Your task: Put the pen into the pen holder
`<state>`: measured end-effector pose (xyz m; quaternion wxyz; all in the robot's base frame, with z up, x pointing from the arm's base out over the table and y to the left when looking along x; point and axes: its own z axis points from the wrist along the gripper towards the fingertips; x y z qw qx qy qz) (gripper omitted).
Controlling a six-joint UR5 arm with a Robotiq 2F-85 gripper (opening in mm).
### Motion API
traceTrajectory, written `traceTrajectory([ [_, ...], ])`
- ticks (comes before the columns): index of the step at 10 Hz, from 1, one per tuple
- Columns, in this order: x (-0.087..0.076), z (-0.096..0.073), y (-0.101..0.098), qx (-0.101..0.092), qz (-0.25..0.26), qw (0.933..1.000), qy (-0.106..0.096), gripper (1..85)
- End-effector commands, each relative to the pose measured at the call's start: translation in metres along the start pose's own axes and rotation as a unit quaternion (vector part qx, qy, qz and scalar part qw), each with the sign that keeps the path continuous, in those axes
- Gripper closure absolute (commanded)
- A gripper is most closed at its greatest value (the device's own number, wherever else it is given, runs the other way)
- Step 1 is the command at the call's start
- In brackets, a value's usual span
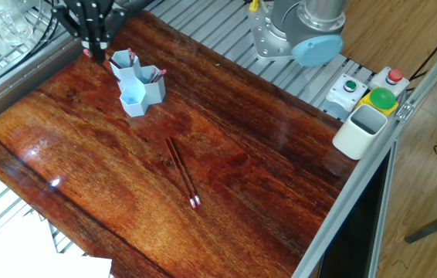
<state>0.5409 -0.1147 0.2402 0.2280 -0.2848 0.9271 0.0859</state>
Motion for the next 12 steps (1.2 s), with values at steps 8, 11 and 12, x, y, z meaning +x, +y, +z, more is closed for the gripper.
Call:
traceTrajectory([
  [8, 0.025, 0.026, -0.003, 0.006, -0.006, 0.9997, -0.023, 84.7],
  [11, 0.028, 0.032, -0.006, 0.004, -0.008, 0.9996, -0.029, 84.7],
  [12, 0.031, 0.035, -0.008, 0.004, -0.008, 0.9996, -0.028, 84.7],
])
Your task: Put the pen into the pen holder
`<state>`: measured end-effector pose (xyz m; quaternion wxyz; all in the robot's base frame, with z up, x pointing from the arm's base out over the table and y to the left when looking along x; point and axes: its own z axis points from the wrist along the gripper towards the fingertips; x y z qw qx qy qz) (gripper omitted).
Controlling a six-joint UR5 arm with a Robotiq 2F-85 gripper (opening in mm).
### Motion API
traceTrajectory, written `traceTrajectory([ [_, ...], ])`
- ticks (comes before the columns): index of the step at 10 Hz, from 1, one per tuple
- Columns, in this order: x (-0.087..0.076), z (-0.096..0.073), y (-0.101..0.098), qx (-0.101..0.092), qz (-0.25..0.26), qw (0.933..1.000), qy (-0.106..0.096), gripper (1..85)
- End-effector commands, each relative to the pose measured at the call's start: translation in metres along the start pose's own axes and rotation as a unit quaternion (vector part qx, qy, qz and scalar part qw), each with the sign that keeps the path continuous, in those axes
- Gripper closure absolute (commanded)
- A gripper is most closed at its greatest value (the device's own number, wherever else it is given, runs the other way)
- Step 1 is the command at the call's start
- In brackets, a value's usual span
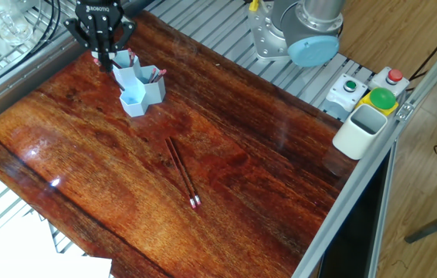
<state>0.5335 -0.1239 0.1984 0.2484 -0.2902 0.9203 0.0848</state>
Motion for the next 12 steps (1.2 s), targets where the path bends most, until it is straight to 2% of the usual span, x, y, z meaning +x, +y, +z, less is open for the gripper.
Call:
traceTrajectory([
  [1, 0.004, 0.008, -0.005, 0.001, 0.001, 0.9999, -0.01, 84.7],
  [3, 0.007, 0.011, -0.006, 0.002, 0.001, 1.0, -0.008, 84.7],
  [5, 0.013, 0.01, -0.007, 0.005, 0.012, 0.9999, 0.004, 84.7],
  [7, 0.026, 0.009, -0.013, 0.017, 0.04, 0.9986, 0.028, 84.7],
  [9, 0.034, 0.008, -0.021, 0.034, 0.081, 0.9952, 0.042, 84.7],
  [10, 0.039, 0.007, -0.025, 0.044, 0.086, 0.9941, 0.05, 84.7],
  [12, 0.032, 0.008, -0.021, 0.034, 0.088, 0.9948, 0.038, 84.7],
])
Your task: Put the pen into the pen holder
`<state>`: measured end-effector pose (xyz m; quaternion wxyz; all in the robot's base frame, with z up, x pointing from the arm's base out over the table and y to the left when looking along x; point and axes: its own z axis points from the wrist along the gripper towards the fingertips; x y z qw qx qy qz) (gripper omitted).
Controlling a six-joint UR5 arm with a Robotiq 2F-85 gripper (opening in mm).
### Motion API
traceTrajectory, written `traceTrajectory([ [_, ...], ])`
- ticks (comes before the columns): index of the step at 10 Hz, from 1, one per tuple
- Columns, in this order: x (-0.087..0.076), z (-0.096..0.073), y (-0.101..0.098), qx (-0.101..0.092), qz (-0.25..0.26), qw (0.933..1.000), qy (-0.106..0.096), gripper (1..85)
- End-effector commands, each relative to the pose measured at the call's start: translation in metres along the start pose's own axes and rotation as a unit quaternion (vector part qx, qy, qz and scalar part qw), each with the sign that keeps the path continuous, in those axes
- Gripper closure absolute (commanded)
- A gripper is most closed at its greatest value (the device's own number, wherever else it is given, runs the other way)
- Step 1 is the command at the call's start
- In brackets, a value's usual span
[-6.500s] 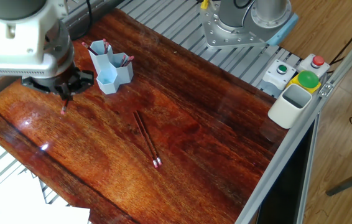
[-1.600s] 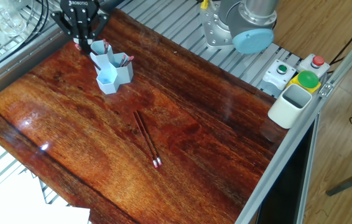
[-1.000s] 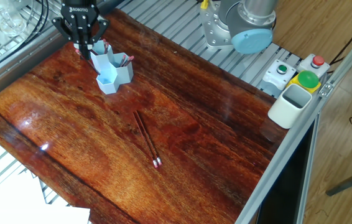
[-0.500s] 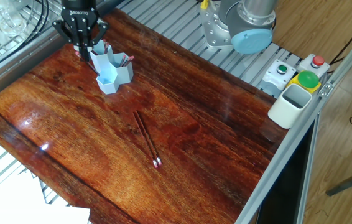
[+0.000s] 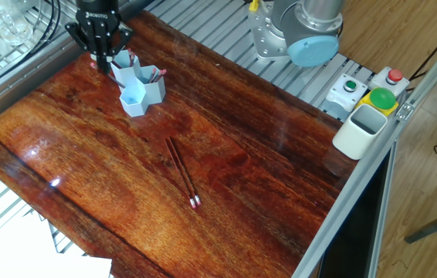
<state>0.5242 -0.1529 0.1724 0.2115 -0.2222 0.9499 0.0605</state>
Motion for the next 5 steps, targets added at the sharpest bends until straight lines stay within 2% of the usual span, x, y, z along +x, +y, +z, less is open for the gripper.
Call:
traceTrajectory([
  [1, -0.0028, -0.0017, -0.0018, 0.002, 0.023, 0.9997, -0.006, 84.7],
  [5, -0.0106, -0.0076, -0.0013, 0.003, 0.031, 0.9992, -0.025, 84.7],
])
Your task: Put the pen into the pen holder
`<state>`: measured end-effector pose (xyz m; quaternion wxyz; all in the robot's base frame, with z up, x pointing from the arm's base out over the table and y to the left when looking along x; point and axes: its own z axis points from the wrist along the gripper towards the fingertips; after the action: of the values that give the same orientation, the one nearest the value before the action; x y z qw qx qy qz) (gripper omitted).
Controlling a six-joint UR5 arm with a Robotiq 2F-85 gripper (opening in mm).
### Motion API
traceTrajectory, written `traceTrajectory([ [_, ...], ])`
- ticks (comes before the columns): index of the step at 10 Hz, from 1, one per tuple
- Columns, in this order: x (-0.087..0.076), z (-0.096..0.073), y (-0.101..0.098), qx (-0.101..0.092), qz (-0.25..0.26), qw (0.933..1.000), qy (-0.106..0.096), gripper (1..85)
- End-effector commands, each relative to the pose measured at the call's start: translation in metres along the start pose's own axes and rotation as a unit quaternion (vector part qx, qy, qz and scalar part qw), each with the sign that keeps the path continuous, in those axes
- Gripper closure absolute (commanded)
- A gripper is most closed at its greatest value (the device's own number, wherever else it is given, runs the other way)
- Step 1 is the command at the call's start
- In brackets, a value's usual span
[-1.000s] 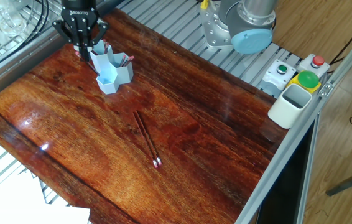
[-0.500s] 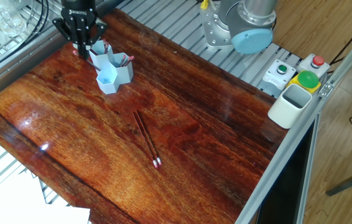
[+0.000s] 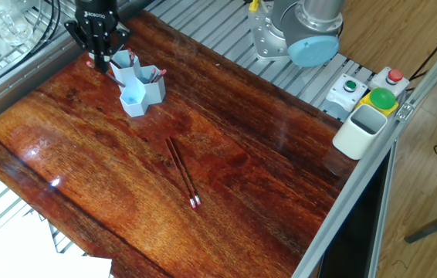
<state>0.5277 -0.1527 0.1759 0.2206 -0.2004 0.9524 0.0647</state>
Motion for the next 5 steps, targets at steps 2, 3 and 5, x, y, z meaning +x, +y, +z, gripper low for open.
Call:
traceTrajectory([
  [2, -0.011, -0.005, 0.001, -0.005, 0.007, 0.9995, -0.03, 84.7],
  [3, -0.008, -0.004, 0.002, -0.009, 0.01, 0.9994, -0.031, 84.7],
  [5, 0.003, 0.003, 0.006, -0.015, 0.013, 0.9991, -0.038, 84.7],
])
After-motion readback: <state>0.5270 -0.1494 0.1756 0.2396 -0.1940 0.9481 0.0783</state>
